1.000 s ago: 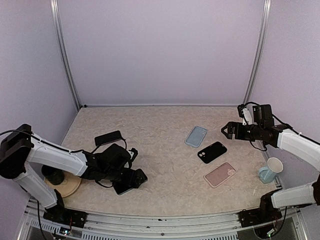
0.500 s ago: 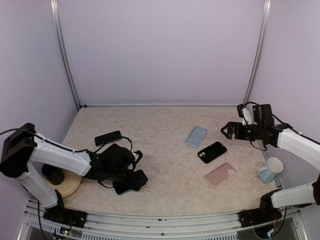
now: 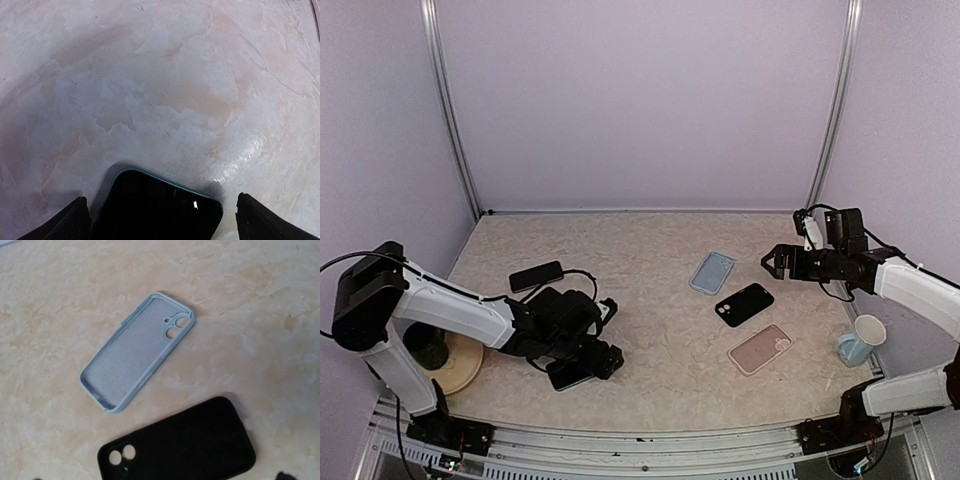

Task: Put the phone into the phone case
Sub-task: Move the phone to the center of the board.

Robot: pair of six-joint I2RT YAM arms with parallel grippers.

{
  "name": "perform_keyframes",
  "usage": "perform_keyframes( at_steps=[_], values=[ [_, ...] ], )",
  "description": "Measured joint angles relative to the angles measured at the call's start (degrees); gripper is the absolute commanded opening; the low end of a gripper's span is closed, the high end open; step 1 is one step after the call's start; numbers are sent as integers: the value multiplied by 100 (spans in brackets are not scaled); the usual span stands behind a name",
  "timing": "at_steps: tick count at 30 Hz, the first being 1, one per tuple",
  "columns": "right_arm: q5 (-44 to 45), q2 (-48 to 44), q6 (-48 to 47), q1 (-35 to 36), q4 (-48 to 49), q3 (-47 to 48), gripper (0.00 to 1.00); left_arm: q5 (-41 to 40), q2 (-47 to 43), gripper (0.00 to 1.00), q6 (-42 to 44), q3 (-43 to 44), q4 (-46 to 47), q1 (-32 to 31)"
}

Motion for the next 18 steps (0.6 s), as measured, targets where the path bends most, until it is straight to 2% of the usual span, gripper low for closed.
perform_keyframes(
  at_steps=[7, 18],
  values=[
    [-57, 55, -2, 0, -35, 28, 100, -90, -55, 99, -39, 33, -166, -31],
    [-175, 63, 0, 96, -81, 127, 100, -55, -278, 99, 9, 328, -1829, -92]
  ],
)
